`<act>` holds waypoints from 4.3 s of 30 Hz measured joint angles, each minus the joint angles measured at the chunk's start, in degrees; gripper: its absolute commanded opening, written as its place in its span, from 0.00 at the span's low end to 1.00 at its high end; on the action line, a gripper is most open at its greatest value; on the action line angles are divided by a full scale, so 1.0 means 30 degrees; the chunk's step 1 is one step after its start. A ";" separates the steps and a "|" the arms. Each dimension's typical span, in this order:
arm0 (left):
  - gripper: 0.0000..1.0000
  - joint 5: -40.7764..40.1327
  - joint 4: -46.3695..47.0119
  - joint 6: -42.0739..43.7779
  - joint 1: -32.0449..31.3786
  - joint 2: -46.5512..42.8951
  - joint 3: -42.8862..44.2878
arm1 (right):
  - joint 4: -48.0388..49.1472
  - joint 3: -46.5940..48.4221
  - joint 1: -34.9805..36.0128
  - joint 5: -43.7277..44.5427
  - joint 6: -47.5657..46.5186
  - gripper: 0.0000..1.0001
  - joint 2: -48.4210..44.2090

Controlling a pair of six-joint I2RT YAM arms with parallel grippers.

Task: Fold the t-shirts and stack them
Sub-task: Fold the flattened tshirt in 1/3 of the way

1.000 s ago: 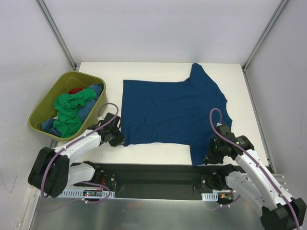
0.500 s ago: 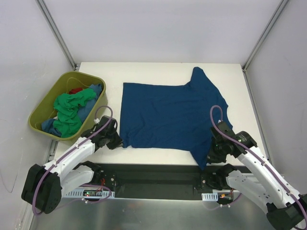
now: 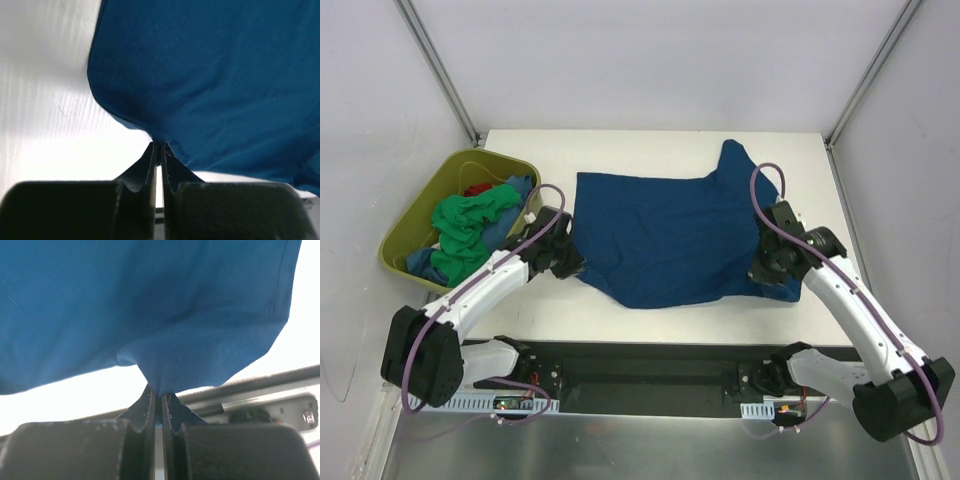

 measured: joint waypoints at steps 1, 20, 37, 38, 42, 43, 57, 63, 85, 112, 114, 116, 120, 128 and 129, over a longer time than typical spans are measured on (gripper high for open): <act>0.00 -0.0124 -0.0007 0.0066 0.0058 0.0423 0.0393 | 0.0372 0.0357 -0.0335 0.0029 -0.0262 0.00 0.0444; 0.00 -0.2390 -0.0036 0.0787 0.1843 0.5719 0.4721 | 0.4532 0.5952 -0.4393 -0.1326 -0.3541 0.01 0.9537; 0.00 -0.2834 0.0386 0.1588 0.2251 0.7941 0.6120 | 0.4932 0.8859 -0.5289 -0.1639 -0.4299 0.00 1.3202; 0.00 -0.2834 0.0459 0.1581 0.2251 0.7723 0.5909 | 0.4991 0.8495 -0.5289 -0.1588 -0.4306 0.01 1.2903; 0.00 -0.2834 0.0299 0.1501 0.2251 0.6091 0.4437 | 0.4750 0.6652 -0.5311 -0.1260 -0.4306 0.01 1.0688; 0.00 -0.2841 0.0262 0.1479 0.2251 0.5603 0.4102 | 0.4714 0.6302 -0.5333 -0.1166 -0.4306 0.00 1.0003; 0.00 -0.3359 -0.0007 0.1450 0.2251 0.4437 0.3803 | 0.4466 0.6229 -0.6375 -0.0860 -0.4714 0.00 0.8444; 0.00 -0.3388 0.0095 0.1457 0.2251 0.6368 0.5289 | 0.4612 0.7628 -0.6448 -0.1005 -0.5013 0.01 1.0353; 0.99 -0.2659 0.0168 0.1996 0.0495 0.4503 0.7147 | 0.5974 0.9566 -0.6470 -0.1829 -0.6601 0.99 1.4090; 0.99 -0.0831 0.0306 0.2091 -0.0525 0.7497 0.5377 | 0.7883 0.8502 -0.7512 -0.4728 -0.6863 0.24 1.7923; 1.00 -0.0823 0.0313 0.2113 -0.0525 0.7701 0.5552 | 0.7970 0.8706 -0.7526 -0.4881 -0.6776 0.10 1.8243; 0.99 -0.0831 0.0328 0.2135 -0.0525 0.7723 0.5646 | 0.8109 0.8765 -0.7526 -0.5064 -0.6681 0.01 1.8425; 0.99 -0.0838 0.0372 0.2149 -0.0525 0.7723 0.5690 | 0.8444 0.8772 -0.7526 -0.5450 -0.6550 0.00 1.8447; 0.99 -0.0852 0.0393 0.2164 -0.0525 0.7723 0.5690 | 0.9850 0.9537 -0.7417 -0.7191 -0.4583 0.01 1.8549; 0.99 -0.0852 0.0393 0.2164 -0.0525 0.7723 0.5690 | 1.0244 0.9879 -0.7337 -0.7344 -0.4014 0.01 1.8673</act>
